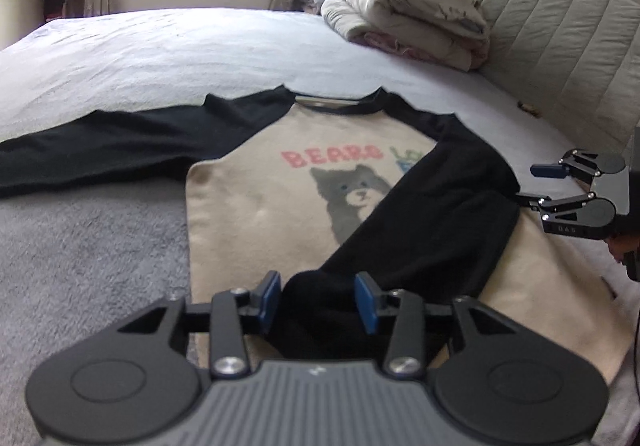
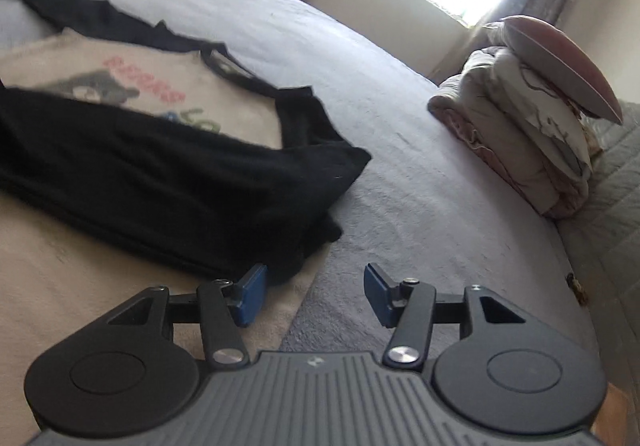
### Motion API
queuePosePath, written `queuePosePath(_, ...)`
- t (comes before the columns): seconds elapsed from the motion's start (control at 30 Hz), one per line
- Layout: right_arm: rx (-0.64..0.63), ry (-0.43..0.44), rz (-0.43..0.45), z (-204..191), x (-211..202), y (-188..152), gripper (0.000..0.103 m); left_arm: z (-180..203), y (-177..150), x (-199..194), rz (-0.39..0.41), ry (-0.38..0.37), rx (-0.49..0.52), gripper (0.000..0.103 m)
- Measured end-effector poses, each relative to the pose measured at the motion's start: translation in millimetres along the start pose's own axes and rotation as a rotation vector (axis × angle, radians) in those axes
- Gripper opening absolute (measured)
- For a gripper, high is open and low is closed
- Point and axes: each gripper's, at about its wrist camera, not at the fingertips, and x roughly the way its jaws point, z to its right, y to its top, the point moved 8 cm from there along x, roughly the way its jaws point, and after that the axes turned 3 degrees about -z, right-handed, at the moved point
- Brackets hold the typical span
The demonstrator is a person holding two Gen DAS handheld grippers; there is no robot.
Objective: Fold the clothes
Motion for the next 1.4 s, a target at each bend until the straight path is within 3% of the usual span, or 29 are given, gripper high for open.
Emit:
queuePosePath(0.13, -0.063, 0.031, -0.021, 4, -8, -5, 0.056, -8, 3, 0, -0.011, -0.015, -0.039, 0.044)
queuePosePath(0.27, -0.009, 0.113, -0.057, 12, -20, -16, 0.056, -12, 3, 1, -0.039, -0.046, -0.064, 0.044)
queuePosePath(0.4, -0.066, 0.077, -0.030, -1, -10, -13, 0.056, -11, 3, 2, -0.075, -0.065, -0.070, 0.043)
queuePosePath(0.6, 0.017, 0.035, 0.045, 3, 13, 4, 0.057, -10, -2, -3, -0.093, -0.097, -0.071, 0.041)
queuePosePath(0.67, 0.007, -0.007, 0.070, 4, 18, 9, 0.057, -9, -3, -3, -0.095, -0.088, -0.054, 0.029)
queuePosePath(0.83, 0.019, -0.153, 0.063, 22, 32, 12, 0.056, -10, -4, 0, -0.097, -0.045, -0.025, 0.016)
queuePosePath(0.97, 0.050, -0.167, 0.081, 28, 31, 11, 0.056, -11, -5, -1, -0.107, -0.051, -0.030, 0.007)
queuePosePath(1.07, -0.047, -0.208, 0.129, 19, 26, 17, 0.045, -11, -5, -3, -0.110, -0.060, -0.026, 0.005)
queuePosePath(1.17, -0.080, -0.169, 0.093, 14, 31, 16, 0.005, -12, -5, -7, -0.110, -0.070, -0.041, 0.004)
queuePosePath(1.27, 0.026, -0.192, 0.045, 38, 35, 7, 0.005, -14, -9, -11, -0.124, -0.083, -0.076, 0.004)
queuePosePath(1.33, 0.153, -0.141, 0.014, 55, 41, -2, 0.005, -14, -11, -14, -0.135, -0.091, -0.100, 0.004)
queuePosePath(1.4, 0.172, -0.127, -0.006, 56, 46, -6, 0.006, -14, -13, -12, -0.144, -0.098, -0.103, 0.004)
